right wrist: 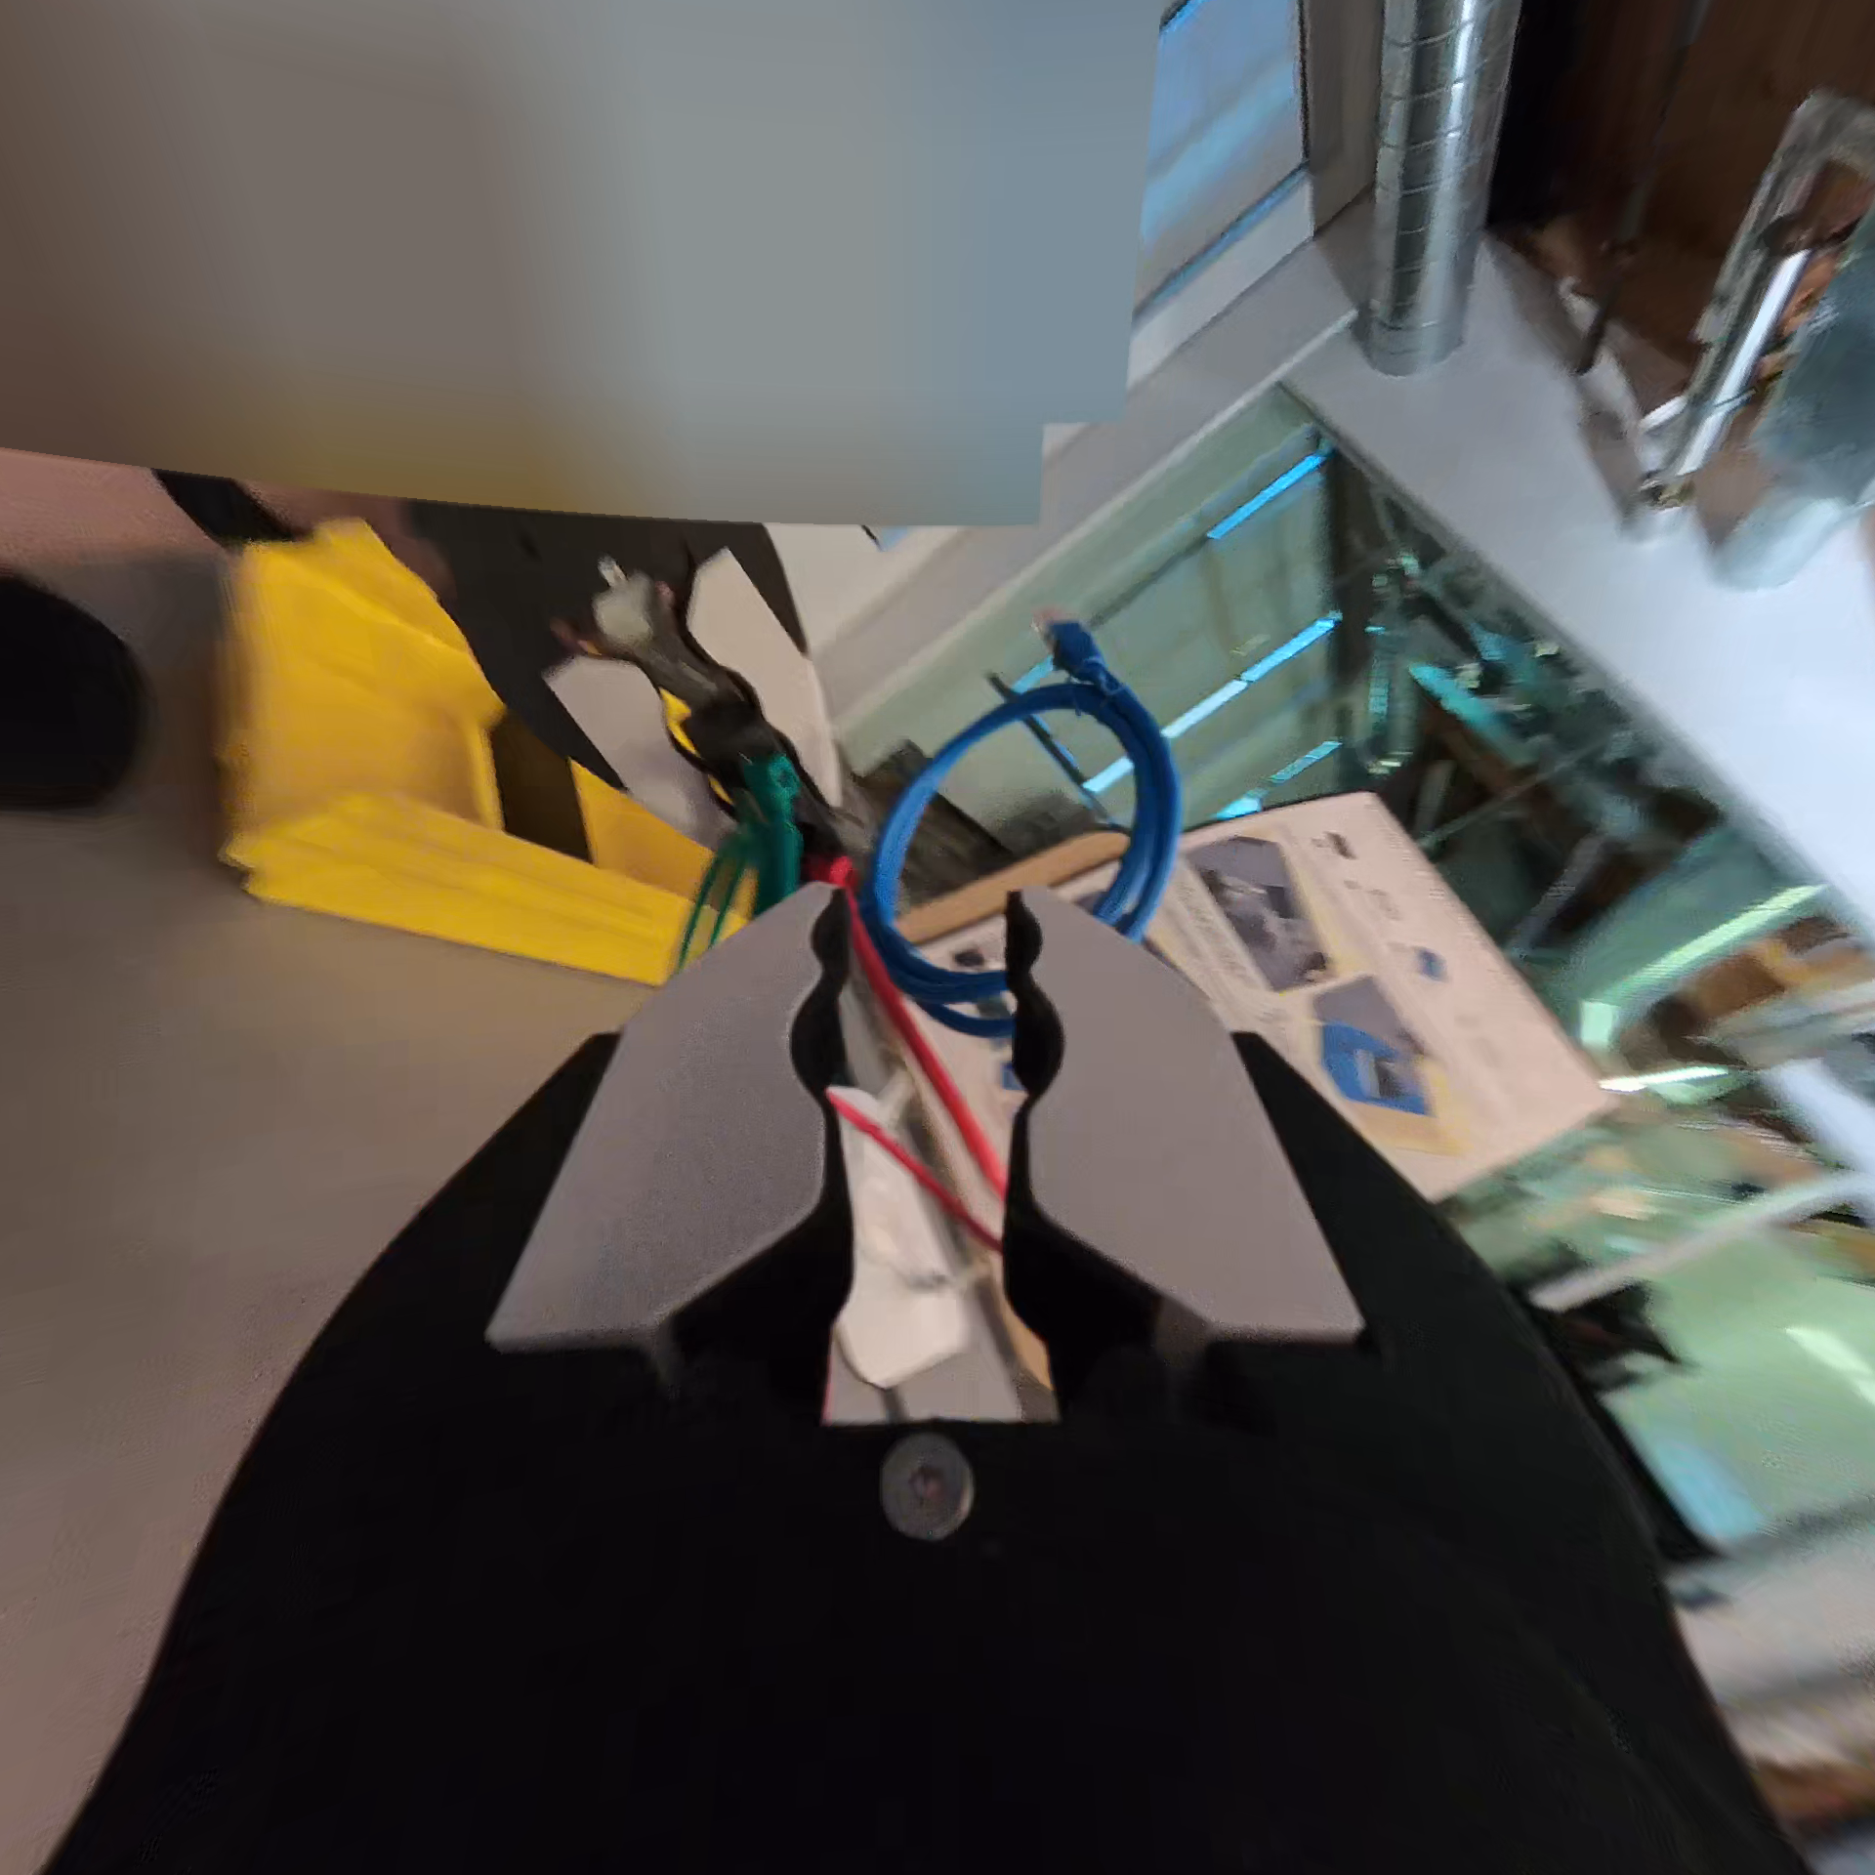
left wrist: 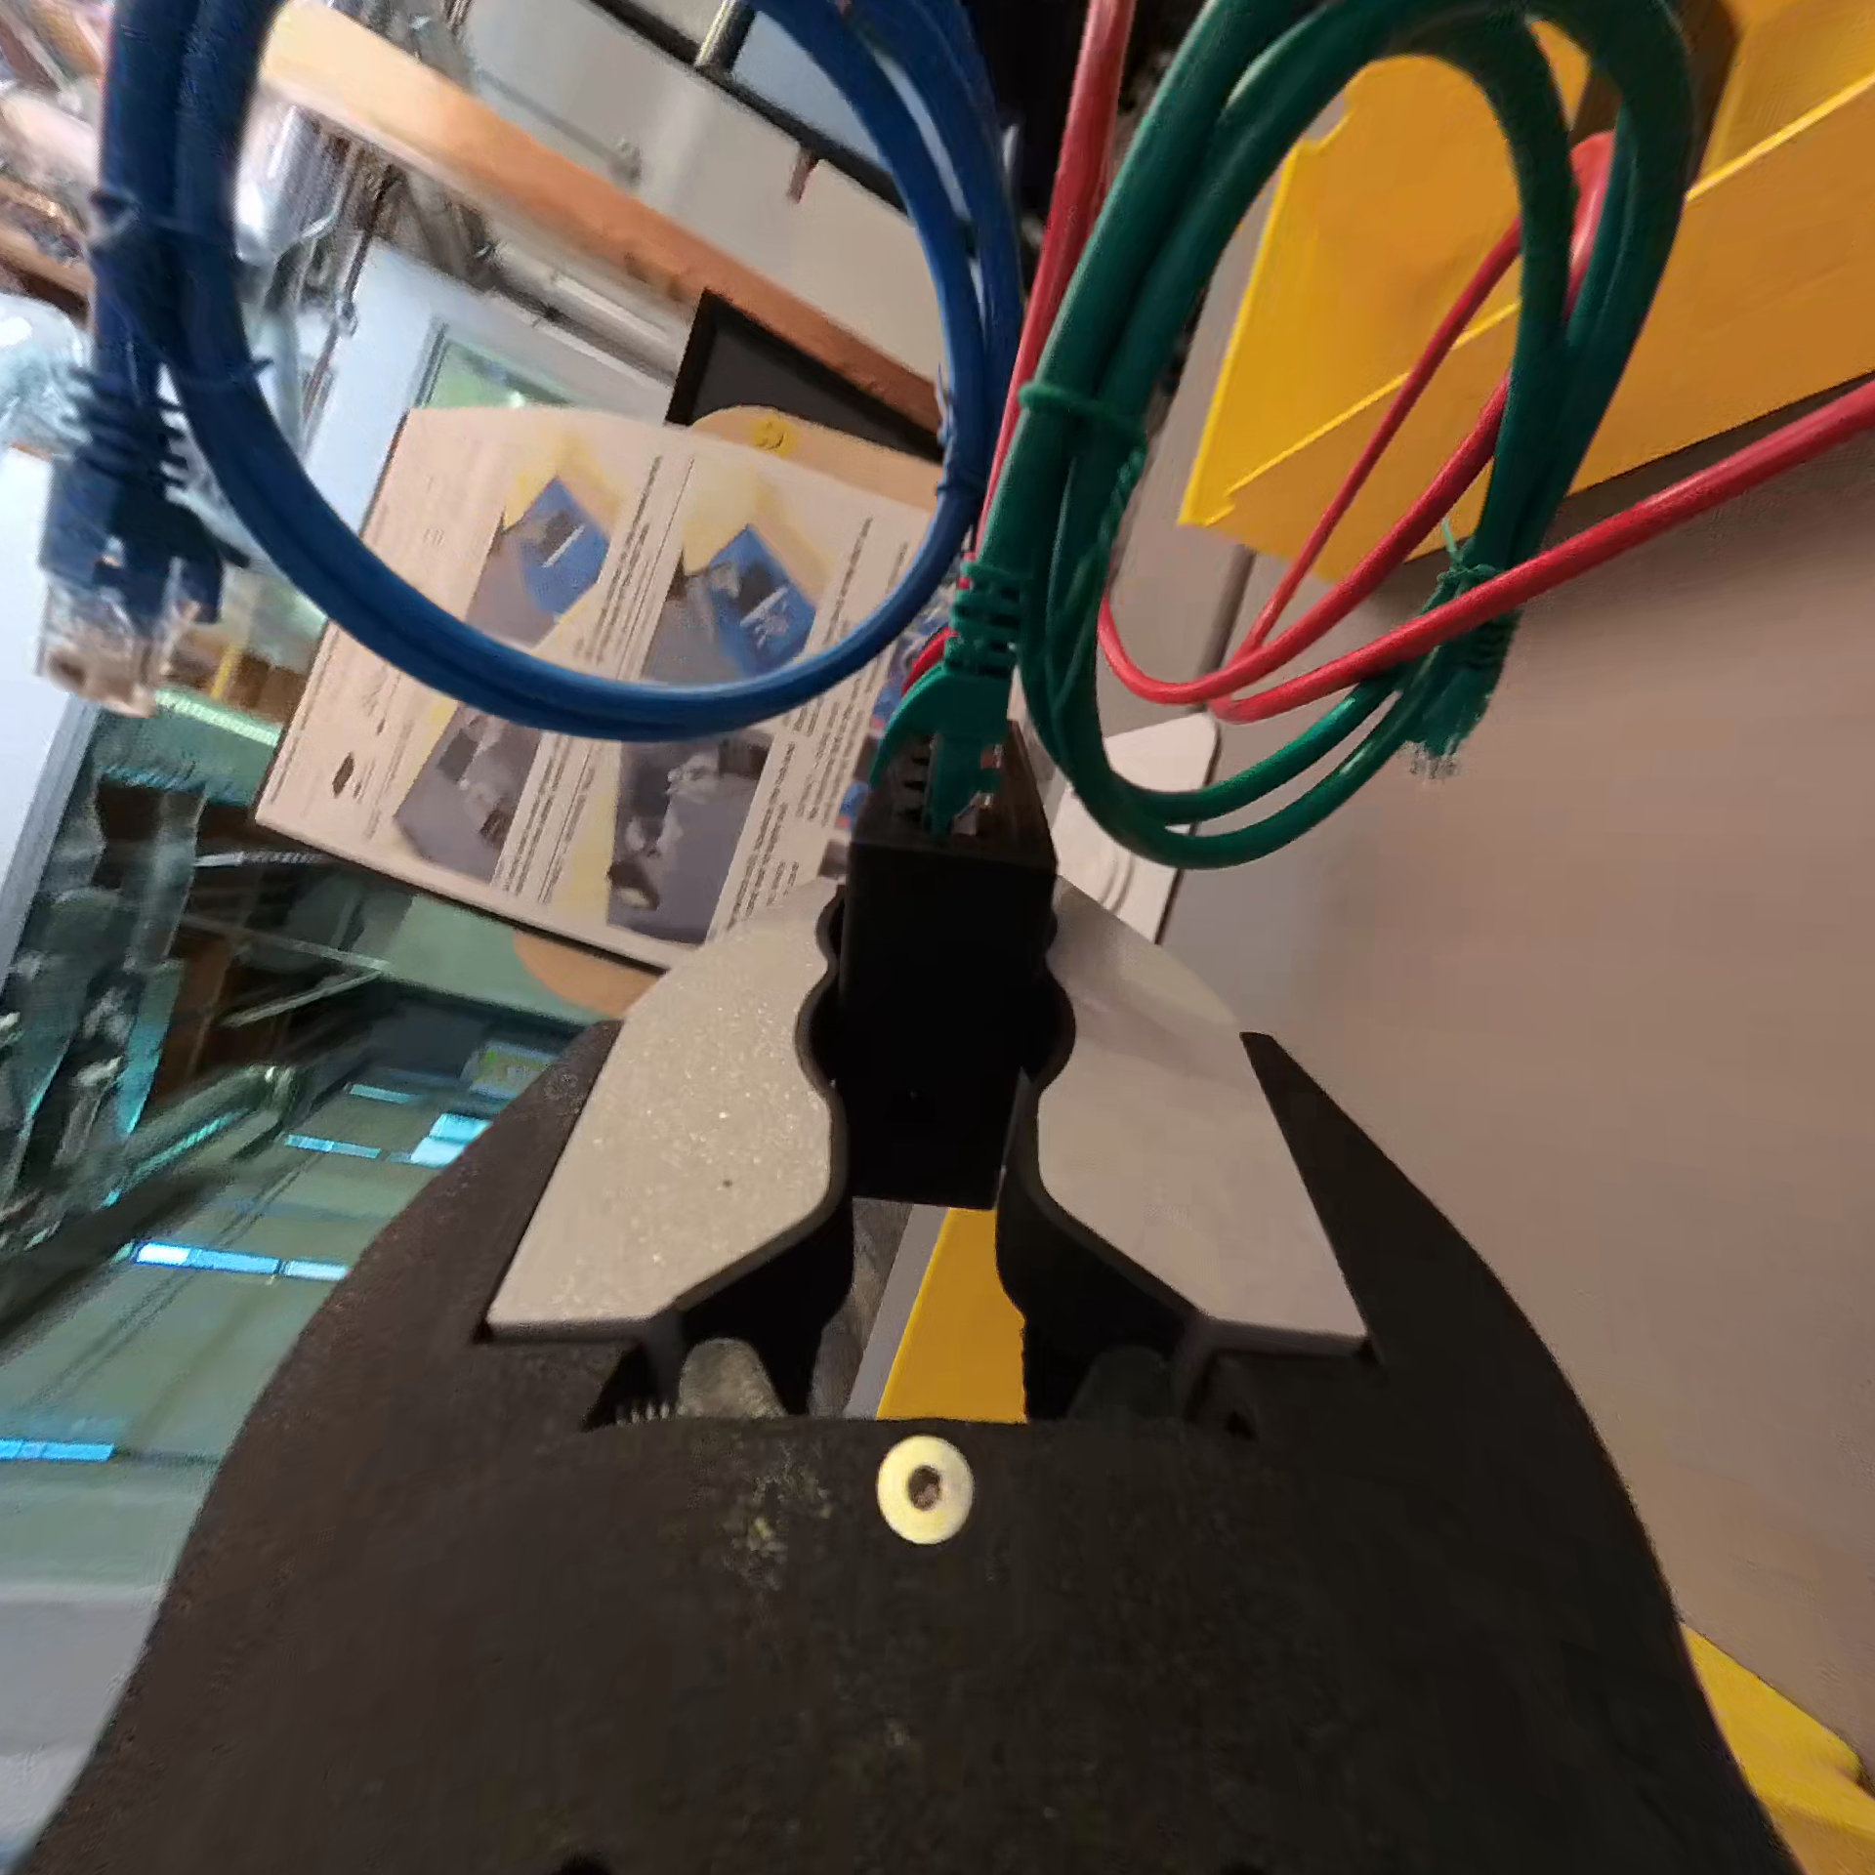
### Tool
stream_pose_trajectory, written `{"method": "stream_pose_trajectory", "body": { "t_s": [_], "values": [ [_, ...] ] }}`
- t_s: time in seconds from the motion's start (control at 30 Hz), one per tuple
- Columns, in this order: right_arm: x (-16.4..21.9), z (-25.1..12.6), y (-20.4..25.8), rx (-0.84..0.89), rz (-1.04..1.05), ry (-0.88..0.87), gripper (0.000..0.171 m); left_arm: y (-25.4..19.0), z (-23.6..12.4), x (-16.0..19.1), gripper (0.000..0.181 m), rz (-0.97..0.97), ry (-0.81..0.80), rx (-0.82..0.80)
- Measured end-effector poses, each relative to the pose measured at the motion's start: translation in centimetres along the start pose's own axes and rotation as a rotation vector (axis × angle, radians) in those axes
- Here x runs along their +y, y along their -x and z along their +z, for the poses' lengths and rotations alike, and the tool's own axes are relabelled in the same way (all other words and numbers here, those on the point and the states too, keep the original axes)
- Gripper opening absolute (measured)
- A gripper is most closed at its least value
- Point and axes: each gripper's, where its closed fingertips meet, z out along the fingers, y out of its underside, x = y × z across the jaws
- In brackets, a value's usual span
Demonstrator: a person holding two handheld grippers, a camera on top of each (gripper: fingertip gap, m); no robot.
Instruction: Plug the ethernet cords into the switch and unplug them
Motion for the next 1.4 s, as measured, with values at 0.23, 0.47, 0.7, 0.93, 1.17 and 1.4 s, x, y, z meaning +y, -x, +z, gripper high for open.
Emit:
{"method": "stream_pose_trajectory", "body": {
  "t_s": [0.23,0.47,0.7,0.93,1.17,1.4],
  "values": [
    [1.0,3.8,3.7,-0.049,-0.204,0.11,0.04,0.4,0.5,0.6,0.03,-0.043,0.059,-0.031],
    [4.5,6.4,3.7,0.044,-0.41,0.294,0.041,0.2,0.3,-0.1,0.03,0.027,0.077,-0.059],
    [7.0,6.2,1.8,0.123,-0.431,0.423,0.04,0.0,0.4,-0.6,0.03,0.093,0.109,-0.107],
    [8.4,6.8,2.1,0.121,-0.49,0.494,0.039,-1.6,0.4,-2.4,0.03,0.161,0.078,-0.076],
    [8.0,6.6,2.5,0.09,-0.485,0.431,0.035,-2.0,0.0,-3.4,0.03,0.205,0.037,-0.077],
    [11.1,7.0,2.3,0.092,-0.575,0.546,0.033,-2.9,-0.6,-5.1,0.029,0.256,-0.014,-0.077]
  ]
}}
